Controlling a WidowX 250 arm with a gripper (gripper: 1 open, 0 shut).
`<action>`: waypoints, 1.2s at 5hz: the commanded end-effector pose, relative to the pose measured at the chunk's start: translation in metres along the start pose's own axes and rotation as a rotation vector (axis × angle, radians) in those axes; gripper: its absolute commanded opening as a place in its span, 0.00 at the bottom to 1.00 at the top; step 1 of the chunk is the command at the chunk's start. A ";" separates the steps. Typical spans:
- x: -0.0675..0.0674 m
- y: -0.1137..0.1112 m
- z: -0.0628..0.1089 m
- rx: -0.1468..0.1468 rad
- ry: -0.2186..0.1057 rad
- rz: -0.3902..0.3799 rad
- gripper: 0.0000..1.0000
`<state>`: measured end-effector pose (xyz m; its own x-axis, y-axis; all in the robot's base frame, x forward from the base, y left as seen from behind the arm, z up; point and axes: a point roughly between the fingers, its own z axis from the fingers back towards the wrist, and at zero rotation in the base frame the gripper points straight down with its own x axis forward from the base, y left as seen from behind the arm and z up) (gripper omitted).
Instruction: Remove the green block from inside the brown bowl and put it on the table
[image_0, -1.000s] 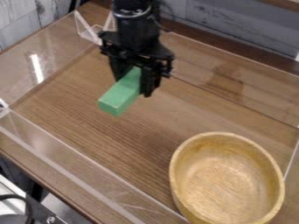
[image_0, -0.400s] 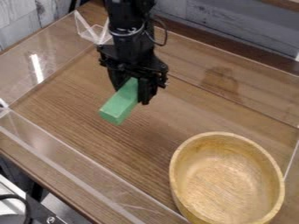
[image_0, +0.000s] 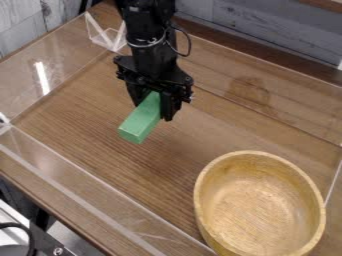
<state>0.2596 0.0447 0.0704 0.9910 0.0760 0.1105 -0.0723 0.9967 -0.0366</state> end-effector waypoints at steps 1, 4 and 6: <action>0.013 0.004 0.007 0.002 -0.058 0.021 0.00; 0.024 0.006 0.004 -0.010 -0.097 0.045 0.00; 0.026 0.008 0.001 -0.017 -0.113 0.057 0.00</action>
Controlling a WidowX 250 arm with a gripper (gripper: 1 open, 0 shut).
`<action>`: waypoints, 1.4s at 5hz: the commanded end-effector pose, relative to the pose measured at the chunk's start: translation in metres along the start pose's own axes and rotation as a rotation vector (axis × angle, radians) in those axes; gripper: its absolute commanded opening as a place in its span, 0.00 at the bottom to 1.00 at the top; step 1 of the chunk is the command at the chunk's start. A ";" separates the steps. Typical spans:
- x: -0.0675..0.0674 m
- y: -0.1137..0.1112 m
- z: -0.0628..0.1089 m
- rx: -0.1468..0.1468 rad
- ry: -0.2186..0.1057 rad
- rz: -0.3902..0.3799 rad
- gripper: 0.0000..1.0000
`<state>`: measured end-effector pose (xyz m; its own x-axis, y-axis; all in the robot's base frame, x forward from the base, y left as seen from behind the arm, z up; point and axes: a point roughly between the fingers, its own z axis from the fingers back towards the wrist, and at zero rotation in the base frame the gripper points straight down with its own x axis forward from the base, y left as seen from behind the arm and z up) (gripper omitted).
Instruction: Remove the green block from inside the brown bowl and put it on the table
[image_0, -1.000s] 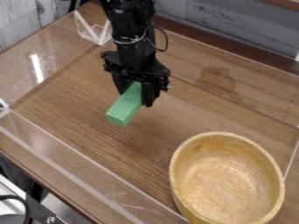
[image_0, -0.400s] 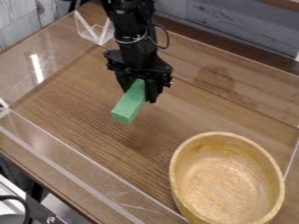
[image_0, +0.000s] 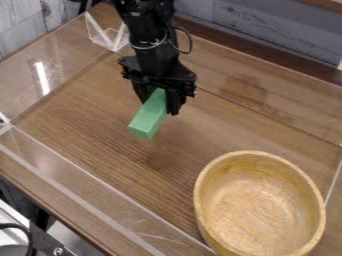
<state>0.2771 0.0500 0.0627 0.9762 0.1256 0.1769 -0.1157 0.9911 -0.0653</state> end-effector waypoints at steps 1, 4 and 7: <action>0.009 0.004 0.008 0.002 -0.047 0.014 0.00; 0.005 0.007 0.004 -0.007 -0.054 0.029 0.00; 0.006 0.010 -0.001 -0.014 -0.059 0.041 0.00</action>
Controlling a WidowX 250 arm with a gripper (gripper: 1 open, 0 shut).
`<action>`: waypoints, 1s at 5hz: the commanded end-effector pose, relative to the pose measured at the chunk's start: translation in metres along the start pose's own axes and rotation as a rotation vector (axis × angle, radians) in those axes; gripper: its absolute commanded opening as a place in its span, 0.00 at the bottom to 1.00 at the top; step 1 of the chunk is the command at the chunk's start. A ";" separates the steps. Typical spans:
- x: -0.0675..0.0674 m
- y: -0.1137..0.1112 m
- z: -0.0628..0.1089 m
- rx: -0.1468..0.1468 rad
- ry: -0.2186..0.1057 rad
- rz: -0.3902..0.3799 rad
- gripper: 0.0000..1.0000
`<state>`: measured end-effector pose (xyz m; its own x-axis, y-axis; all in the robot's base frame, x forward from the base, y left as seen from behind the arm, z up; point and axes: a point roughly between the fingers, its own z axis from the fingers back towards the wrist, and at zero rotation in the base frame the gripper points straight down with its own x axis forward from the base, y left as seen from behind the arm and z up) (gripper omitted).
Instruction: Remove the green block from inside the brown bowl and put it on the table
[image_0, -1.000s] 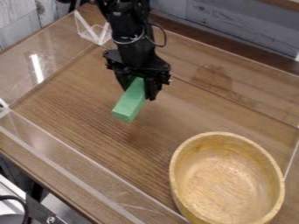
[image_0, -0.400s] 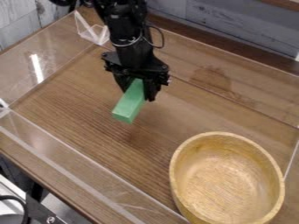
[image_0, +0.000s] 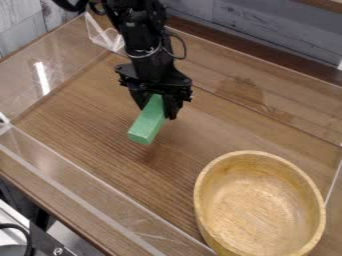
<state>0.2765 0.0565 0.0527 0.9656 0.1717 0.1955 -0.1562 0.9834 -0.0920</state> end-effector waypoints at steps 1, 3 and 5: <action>0.009 0.004 0.005 0.002 -0.038 -0.006 0.00; 0.012 0.006 -0.001 -0.001 -0.036 -0.008 0.00; 0.014 0.008 -0.006 -0.003 -0.024 -0.009 0.00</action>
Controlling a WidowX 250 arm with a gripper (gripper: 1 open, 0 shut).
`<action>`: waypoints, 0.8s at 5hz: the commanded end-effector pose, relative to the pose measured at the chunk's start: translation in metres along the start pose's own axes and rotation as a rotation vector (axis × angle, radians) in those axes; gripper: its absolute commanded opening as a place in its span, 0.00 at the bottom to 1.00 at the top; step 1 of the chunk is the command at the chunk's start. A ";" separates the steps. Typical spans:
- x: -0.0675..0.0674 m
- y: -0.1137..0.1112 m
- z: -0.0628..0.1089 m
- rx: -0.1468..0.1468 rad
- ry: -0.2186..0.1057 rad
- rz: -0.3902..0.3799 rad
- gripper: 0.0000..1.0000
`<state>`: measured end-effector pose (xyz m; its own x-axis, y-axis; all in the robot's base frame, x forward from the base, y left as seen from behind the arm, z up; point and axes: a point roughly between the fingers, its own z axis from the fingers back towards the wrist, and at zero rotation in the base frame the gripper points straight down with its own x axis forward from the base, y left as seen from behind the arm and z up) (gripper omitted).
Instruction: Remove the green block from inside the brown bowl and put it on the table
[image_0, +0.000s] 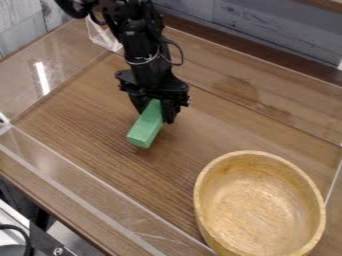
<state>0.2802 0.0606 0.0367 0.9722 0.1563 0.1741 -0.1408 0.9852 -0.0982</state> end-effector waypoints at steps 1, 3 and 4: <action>0.012 0.003 0.009 0.005 -0.040 0.004 0.00; 0.013 0.004 0.008 0.004 -0.019 0.002 0.00; 0.013 0.004 0.007 0.003 -0.009 0.000 0.00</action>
<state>0.2814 0.0612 0.0331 0.9791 0.1519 0.1355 -0.1385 0.9849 -0.1037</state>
